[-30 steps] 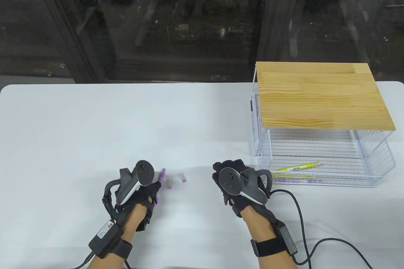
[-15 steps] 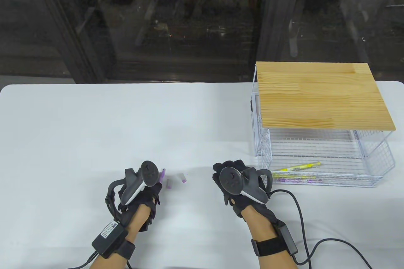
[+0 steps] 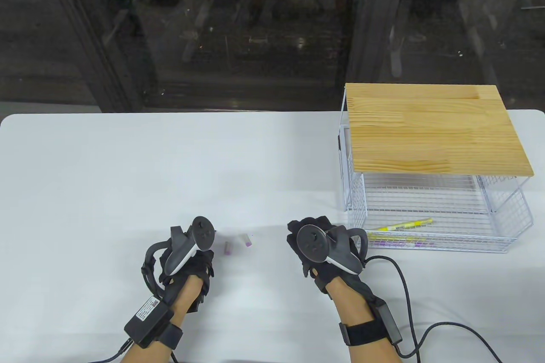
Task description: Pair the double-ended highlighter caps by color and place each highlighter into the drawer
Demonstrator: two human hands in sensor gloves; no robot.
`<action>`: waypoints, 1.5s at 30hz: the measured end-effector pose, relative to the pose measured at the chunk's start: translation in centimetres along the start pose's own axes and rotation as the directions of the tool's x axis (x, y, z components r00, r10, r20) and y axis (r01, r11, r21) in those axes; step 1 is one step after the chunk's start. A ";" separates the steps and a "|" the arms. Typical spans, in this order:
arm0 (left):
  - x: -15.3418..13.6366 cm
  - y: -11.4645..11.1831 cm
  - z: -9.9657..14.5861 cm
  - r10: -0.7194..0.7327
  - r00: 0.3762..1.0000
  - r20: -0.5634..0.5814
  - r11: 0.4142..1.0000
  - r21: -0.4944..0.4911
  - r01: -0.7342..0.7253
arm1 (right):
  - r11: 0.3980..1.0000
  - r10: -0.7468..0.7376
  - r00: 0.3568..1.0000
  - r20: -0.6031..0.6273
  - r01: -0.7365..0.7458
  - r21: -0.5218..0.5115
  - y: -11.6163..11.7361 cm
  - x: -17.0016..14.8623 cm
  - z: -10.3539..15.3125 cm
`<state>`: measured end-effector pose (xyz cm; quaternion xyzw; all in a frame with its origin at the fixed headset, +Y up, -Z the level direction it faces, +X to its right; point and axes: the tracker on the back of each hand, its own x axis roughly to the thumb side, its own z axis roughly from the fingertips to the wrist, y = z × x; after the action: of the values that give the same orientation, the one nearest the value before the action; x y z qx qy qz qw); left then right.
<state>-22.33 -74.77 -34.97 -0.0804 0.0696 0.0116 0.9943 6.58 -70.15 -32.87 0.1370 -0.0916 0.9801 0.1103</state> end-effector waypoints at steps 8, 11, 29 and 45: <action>0.2 0.0 -0.2 -0.014 0.999 0.038 1.000 0.000 0.014 | 1.000 -0.003 1.000 0.000 0.003 0.010 0.1 -0.1 0.0; 0.2 0.0 -0.3 -0.001 0.999 0.048 1.000 -0.004 0.002 | 1.000 -0.006 1.000 -0.001 0.006 0.009 0.1 -0.1 0.0; -2.4 3.7 1.4 0.226 0.964 0.136 0.972 0.032 -0.233 | 1.000 -0.012 1.000 -0.006 0.012 0.007 0.1 -0.4 -0.1; -2.8 4.9 2.6 0.253 0.947 0.200 0.967 -0.010 -0.256 | 0.999 -0.024 1.000 0.003 0.024 -0.020 -0.8 1.2 -0.3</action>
<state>-24.90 -69.54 -32.84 -0.0610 -0.0205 0.1470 0.9870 5.55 -69.05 -32.64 0.1383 -0.1000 0.9776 0.1235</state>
